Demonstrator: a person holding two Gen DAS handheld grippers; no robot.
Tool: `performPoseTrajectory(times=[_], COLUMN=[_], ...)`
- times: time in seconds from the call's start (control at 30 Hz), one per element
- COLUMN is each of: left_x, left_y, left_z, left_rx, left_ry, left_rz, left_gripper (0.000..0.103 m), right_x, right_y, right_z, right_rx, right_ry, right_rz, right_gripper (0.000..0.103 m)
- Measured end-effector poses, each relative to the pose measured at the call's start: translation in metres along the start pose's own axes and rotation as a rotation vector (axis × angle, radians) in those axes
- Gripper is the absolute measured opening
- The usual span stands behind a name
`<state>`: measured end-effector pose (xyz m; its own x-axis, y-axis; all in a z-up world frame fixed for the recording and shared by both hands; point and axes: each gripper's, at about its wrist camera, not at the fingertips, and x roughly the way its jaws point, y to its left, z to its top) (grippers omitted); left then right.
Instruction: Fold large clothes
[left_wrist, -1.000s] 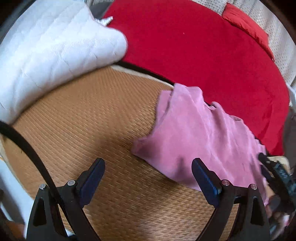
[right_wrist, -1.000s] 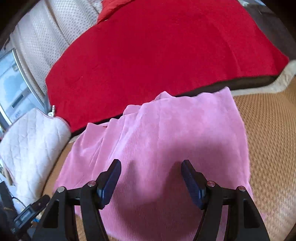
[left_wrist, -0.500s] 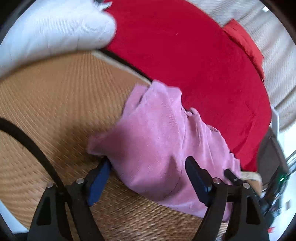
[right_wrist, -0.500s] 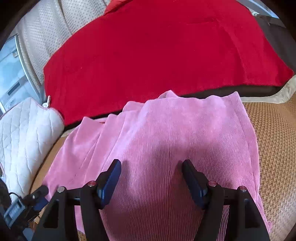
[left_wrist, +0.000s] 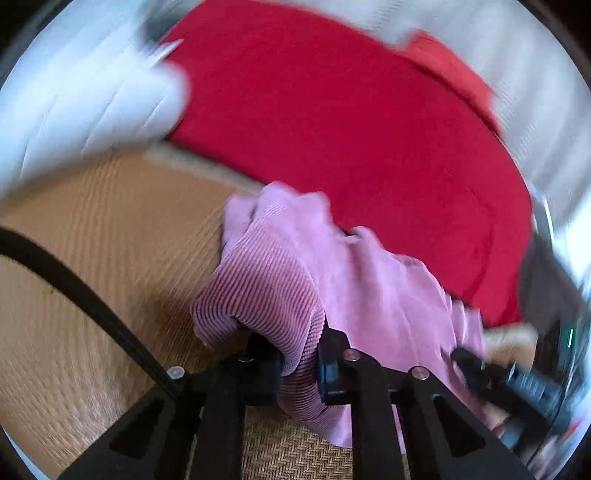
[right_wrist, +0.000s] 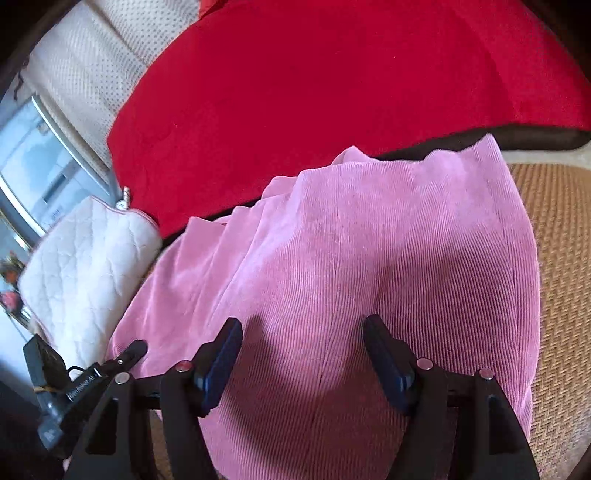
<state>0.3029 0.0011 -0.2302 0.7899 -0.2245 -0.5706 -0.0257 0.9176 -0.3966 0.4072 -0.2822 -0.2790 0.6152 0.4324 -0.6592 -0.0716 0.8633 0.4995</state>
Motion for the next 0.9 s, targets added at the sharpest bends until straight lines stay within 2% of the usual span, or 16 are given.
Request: performPoseTrajectory(times=[0.03,0.13,0.23,0.27,0.33,0.43,0.5,0.6,0.73,0.8,0.83,0.87,0.9], left_x=[-0.005,-0.010,-0.001,0.003,0.012,0.018,0.019,0.019,0.020,0.020,0.006,0.004,0.001], left_y=[-0.020,-0.064,-0.102,-0.108,-0.116,-0.125,-0.123,-0.120,-0.121,-0.121,-0.111,-0.109,-0.106], left_z=[-0.002,-0.015,-0.041,-0.048,-0.059,-0.068,-0.064,-0.064,-0.069,-0.069,-0.069,-0.068,-0.067], left_rx=[0.115,0.352,0.587,0.631,0.676,0.734,0.712,0.700,0.709,0.715,0.724,0.727,0.724], left_ry=[-0.035,-0.075,-0.048,-0.032,0.001,-0.004,0.004,0.007,0.007,0.008,0.010,0.016,0.027], left_rz=[0.001,-0.018,-0.049,-0.061,-0.084,-0.069,-0.085,-0.100,-0.105,-0.108,-0.116,-0.128,-0.144], left_gripper=[0.014,0.014,0.014,0.014,0.013,0.013,0.013,0.013,0.013,0.013,0.014,0.015,0.016], right_x=[-0.001,-0.003,-0.009,-0.012,-0.020,-0.026,-0.020,0.001,0.045,0.063,0.070,0.075,0.081], right_y=[-0.002,-0.010,-0.016,-0.018,-0.020,-0.009,0.003,0.023,0.035,0.044,0.050,0.053,0.053], right_z=[0.001,0.004,0.009,0.010,0.016,0.021,0.025,0.033,0.047,0.050,0.051,0.052,0.051], right_rx=[0.010,0.037,0.079,0.100,0.131,0.125,0.106,0.049,0.061,0.054,0.043,0.027,0.010], right_ry=[0.006,0.021,0.024,0.020,-0.001,-0.010,0.017,0.087,0.203,0.220,0.215,0.215,0.223], right_rz=[0.014,0.046,0.084,0.102,0.160,0.270,0.309,0.308,0.336,0.314,0.298,0.281,0.251], right_gripper=[0.073,0.072,0.071,0.071,0.072,0.083,0.086,0.086,0.086,0.087,0.087,0.084,0.071])
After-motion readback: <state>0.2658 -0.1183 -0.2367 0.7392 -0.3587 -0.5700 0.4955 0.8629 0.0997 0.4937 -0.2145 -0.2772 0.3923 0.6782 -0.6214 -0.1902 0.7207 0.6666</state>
